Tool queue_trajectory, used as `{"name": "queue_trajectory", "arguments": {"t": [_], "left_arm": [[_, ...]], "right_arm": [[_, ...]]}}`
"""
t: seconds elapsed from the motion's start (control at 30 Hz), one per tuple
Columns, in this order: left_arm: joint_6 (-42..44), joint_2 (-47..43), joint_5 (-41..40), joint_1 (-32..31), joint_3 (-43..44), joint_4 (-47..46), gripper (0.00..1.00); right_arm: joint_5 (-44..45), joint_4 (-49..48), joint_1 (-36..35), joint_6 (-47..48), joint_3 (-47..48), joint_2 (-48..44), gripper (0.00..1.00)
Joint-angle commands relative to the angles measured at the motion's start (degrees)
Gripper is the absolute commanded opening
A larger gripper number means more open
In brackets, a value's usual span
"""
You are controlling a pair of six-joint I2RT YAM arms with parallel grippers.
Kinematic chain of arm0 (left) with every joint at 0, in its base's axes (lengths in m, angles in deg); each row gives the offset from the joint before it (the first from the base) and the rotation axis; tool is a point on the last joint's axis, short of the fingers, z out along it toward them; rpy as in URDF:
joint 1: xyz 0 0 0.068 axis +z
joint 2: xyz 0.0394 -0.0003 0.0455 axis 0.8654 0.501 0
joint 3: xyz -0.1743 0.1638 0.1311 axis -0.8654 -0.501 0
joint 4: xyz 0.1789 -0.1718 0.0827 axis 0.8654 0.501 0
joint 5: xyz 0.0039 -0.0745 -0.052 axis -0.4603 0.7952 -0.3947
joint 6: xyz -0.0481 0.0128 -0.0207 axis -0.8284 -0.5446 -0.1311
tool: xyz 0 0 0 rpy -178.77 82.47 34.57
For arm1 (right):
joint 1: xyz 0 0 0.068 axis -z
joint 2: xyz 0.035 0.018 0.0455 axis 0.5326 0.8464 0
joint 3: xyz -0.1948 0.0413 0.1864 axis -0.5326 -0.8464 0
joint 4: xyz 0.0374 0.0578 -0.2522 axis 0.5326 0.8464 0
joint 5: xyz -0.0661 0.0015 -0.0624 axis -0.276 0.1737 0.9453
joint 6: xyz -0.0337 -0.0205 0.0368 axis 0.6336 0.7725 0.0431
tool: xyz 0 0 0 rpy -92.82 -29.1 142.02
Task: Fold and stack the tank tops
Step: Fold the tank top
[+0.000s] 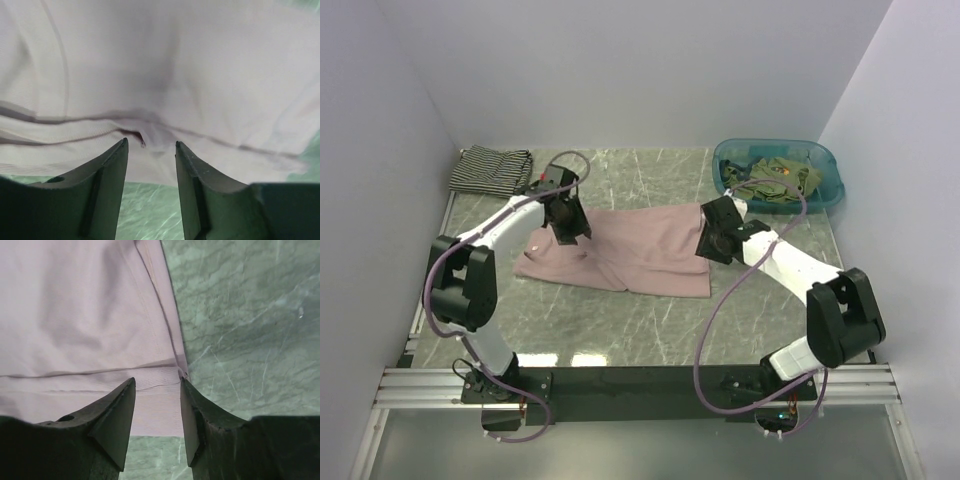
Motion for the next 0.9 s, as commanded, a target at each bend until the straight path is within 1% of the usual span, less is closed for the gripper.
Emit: {"name": "queue_trajectory", "arguments": {"t": [0.0,0.03,0.1,0.13,0.2,0.23,0.3,0.33,0.37,0.43,0.47,0.5,0.6,0.7,0.87], "left_arm": [[-2.75,-3.44,-4.61,2.15,3.87,0.71,0.49],[-4.41,-3.44,-6.72,3.98,4.57,-0.33,0.49],[-6.26,-2.57,-9.89,5.75,6.15,-1.04,0.5],[-7.06,-0.74,-9.47,7.32,8.07,-2.17,0.5],[-7.5,2.08,-8.85,8.21,11.06,-3.85,0.48],[-7.16,5.58,-9.03,8.22,14.64,-3.86,0.48],[-5.93,9.2,-7.19,8.22,18.0,-4.91,0.46],[-4.18,13.13,-6.22,8.22,21.94,-4.91,0.46],[-2.95,15.0,-4.21,8.13,23.72,-4.91,0.45],[0.56,18.95,-3.41,7.61,26.79,-6.05,0.46],[1.71,19.93,-0.88,7.6,27.07,-6.84,0.49],[3.03,20.81,0.63,7.6,27.16,-8.76,0.5],[6.46,24.32,1.08,7.16,28.83,-7.81,0.54],[9.89,26.26,1.69,6.64,29.54,-7.63,0.56],[11.65,28.98,4.6,6.28,30.85,-7.73,0.58]], "right_arm": [[1.92,-3.09,0.41,0.1,2.25,-4.35,0.49],[1.04,-4.66,0.5,0.45,2.86,-4.09,0.49],[-0.1,-4.77,0.41,1.68,5.32,-0.68,0.49],[-0.54,-4.85,0.5,2.47,6.72,1.08,0.49],[0.67,-3.63,0.76,4.32,12.52,7.05,0.49],[1.12,-3.1,1.46,5.02,14.54,8.9,0.48],[2.09,-2.22,2.43,6.78,19.38,14.0,0.48],[2.18,-1.69,3.65,7.39,20.96,15.67,0.47],[2.79,-0.73,4.1,8.27,23.76,18.38,0.47],[4.37,-0.28,5.06,9.06,25.8,20.34,0.47],[4.81,0.5,5.85,9.76,27.46,22.0,0.47],[5.42,0.68,6.29,10.03,28.09,22.62,0.47],[4.99,1.65,7.7,11.53,30.9,25.87,0.48],[4.29,2.26,8.06,13.02,33.01,28.16,0.49],[3.06,2.35,8.58,14.25,36.09,32.2,0.5]]}}
